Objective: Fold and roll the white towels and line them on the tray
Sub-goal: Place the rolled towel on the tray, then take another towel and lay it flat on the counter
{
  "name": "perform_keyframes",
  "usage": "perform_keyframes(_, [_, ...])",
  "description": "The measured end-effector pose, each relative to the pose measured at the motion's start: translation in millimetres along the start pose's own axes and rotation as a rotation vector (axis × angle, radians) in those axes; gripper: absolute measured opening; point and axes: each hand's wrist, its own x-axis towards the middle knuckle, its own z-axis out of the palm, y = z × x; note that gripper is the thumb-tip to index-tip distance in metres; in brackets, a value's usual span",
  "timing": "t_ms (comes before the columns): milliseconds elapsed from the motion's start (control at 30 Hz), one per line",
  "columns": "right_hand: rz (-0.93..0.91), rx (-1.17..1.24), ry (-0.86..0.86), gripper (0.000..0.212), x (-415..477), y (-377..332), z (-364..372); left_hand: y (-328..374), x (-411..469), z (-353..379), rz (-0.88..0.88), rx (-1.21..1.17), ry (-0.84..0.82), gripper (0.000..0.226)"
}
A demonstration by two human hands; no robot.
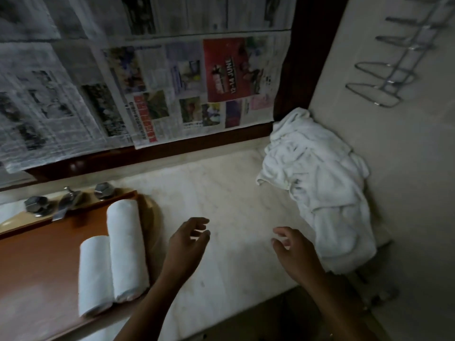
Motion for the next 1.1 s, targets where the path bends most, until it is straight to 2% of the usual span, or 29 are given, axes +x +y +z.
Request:
perform_keyframes(167, [-0.006, -0.024, 0.082, 0.029, 41, 54, -64, 56, 23, 80, 0.009, -0.027, -0.027, 0.021])
perform_keyframes(333, [0.014, -0.039, 0.264, 0.031, 89, 109, -113, 92, 37, 144, 0.009, -0.043, -0.101, 0.021])
perform_keyframes(467, [0.07, -0.077, 0.425, 0.049, 142, 145, -138, 110, 46, 179, 0.021, -0.043, -0.163, 0.022])
perform_keyframes(567, [0.163, -0.224, 0.473, 0.061, 180, 166, -148, 120, 55, 198, 0.036, -0.054, -0.199, 0.024])
perform_keyframes(700, [0.157, -0.322, 0.382, 0.03, 212, 183, -159, 125, 72, 211, 0.018, -0.078, -0.224, 0.027])
perform_keyframes(767, [0.112, -0.29, 0.391, 0.024, 220, 180, -170, 126, 79, 213, -0.007, -0.069, -0.233, 0.028])
perform_keyframes(900, [-0.026, -0.067, 0.565, 0.025, 215, 139, -195, 123, 95, 217, -0.129, -0.185, -0.252, 0.024])
perform_keyframes(1000, [-0.101, 0.071, 0.495, 0.031, 199, 99, -195, 132, 109, 230, -0.279, -0.325, -0.269, 0.014])
perform_keyframes(1100, [-0.213, 0.17, 0.395, 0.024, 174, 65, -183, 151, 129, 245, -0.446, -0.447, -0.34, 0.032])
